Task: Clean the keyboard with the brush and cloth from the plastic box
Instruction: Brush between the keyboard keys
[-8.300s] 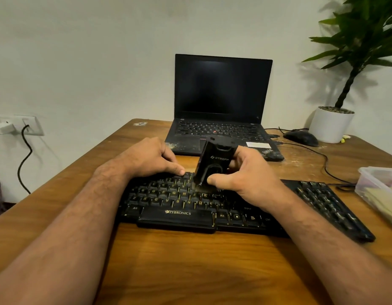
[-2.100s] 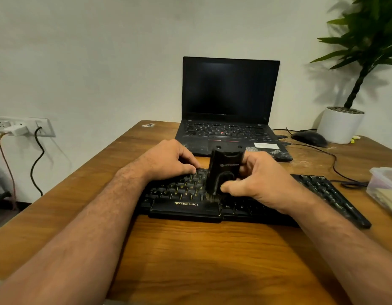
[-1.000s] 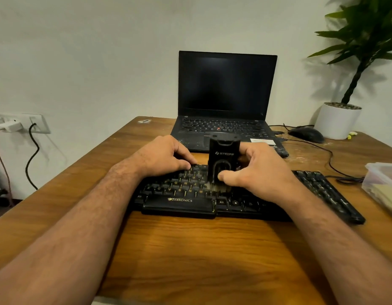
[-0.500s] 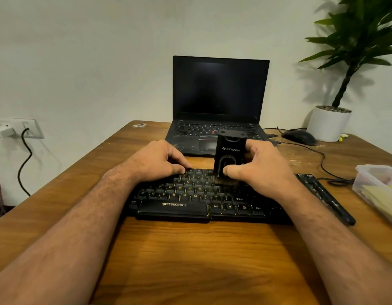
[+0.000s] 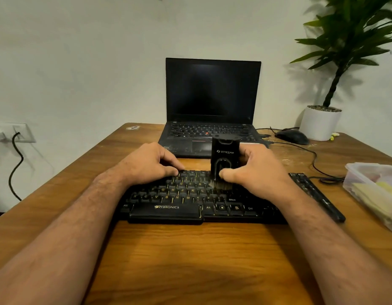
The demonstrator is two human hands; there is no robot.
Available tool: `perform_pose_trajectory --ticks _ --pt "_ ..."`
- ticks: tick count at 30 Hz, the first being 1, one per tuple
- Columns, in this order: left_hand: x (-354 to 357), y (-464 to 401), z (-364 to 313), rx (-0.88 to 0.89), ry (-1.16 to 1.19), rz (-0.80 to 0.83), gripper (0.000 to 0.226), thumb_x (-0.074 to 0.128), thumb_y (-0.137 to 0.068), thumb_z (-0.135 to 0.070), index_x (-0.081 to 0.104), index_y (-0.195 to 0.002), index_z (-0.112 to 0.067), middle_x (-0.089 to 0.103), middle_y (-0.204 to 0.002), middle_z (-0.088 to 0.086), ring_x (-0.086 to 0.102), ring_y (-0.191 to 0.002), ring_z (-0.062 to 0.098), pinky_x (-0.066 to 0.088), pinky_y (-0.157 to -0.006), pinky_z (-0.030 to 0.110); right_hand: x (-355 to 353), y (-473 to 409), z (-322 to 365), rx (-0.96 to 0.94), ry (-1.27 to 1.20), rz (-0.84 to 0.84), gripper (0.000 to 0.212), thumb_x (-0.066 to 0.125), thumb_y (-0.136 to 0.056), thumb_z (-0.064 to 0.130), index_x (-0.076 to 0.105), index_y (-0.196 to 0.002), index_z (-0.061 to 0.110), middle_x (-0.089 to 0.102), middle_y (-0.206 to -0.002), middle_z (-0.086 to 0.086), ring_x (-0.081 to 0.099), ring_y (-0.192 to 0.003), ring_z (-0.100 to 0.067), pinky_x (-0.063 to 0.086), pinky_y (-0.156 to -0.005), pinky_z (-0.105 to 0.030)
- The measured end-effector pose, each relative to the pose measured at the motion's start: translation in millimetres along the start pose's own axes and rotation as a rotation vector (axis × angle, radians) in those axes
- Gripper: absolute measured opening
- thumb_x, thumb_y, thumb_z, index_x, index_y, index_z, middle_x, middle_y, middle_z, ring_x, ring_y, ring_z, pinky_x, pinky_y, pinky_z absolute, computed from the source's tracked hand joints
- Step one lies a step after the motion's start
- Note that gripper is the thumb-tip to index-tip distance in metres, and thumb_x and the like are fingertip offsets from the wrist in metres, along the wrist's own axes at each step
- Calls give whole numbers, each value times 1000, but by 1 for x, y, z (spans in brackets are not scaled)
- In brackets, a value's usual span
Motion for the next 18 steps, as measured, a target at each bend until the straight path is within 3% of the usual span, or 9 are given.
perform_pose_trajectory --ticks 2,4,7,13,18 --pt "0 0 0 -1 11 -7 19 75 -85 -23 78 -94 -40 74 -97 -20 64 -95 -5 45 -87 16 -5 -2 -1 18 -4 -69 38 82 -73 18 68 -106 31 72 -90 11 68 -79 -3 58 -70 -22" --pt "0 0 -1 4 16 0 20 76 -85 -23 79 -94 -40 74 -96 -20 64 -94 -5 48 -94 22 -9 -1 -2 18 -70 -29 36 83 -72 14 68 -99 33 75 -87 10 72 -77 -6 60 -70 -28" --pt "0 0 0 -2 11 10 20 75 -85 -24 78 -94 -41 74 -97 -20 64 -95 -4 48 -96 26 -6 3 -1 12 -86 117 37 84 -73 14 70 -100 35 76 -87 14 71 -78 1 55 -66 -19" --pt "-1 1 -2 3 14 7 19 75 -85 -24 78 -94 -41 74 -99 -20 63 -96 -5 46 -93 21 -4 -4 -1 48 -29 -38 41 82 -76 17 66 -112 30 72 -97 11 69 -86 -6 58 -73 -26" --pt "-1 1 -2 14 11 7 21 75 -85 -23 78 -92 -42 73 -94 -22 63 -92 -6 44 -83 15 8 10 13 -8 -225 156 40 83 -74 7 62 -86 38 71 -76 24 70 -75 6 55 -64 -14"
Point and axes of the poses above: each hand's wrist, its own y-axis away from the middle knuckle, its own x-axis out of the palm, z = x × y, the point moved 4 cm from there along -y, towards the middle knuckle
